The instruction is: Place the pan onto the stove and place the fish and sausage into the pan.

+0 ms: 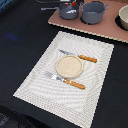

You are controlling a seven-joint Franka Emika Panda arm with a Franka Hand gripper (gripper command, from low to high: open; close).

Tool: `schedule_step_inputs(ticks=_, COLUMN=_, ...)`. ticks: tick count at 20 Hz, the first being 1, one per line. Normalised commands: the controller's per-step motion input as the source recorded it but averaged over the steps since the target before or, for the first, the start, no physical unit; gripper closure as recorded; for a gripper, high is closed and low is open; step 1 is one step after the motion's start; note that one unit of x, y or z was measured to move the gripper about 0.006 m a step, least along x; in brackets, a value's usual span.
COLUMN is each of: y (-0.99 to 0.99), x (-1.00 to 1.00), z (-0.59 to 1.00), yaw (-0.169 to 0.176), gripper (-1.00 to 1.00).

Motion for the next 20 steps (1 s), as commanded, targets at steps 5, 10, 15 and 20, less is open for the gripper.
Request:
schedule_step_inputs(ticks=5, y=0.31, x=-0.06, z=0.07, yaw=0.002, gripper=-1.00)
schedule_step_inputs(ticks=10, y=0.26, x=-0.08, z=0.41, yaw=0.000, gripper=-1.00)
schedule_step_inputs(ticks=15, y=0.14, x=-0.13, z=0.72, yaw=0.000, gripper=-1.00)
schedule_step_inputs(ticks=20, y=-0.34, x=0.07, z=0.81, yaw=-0.042, gripper=-1.00)
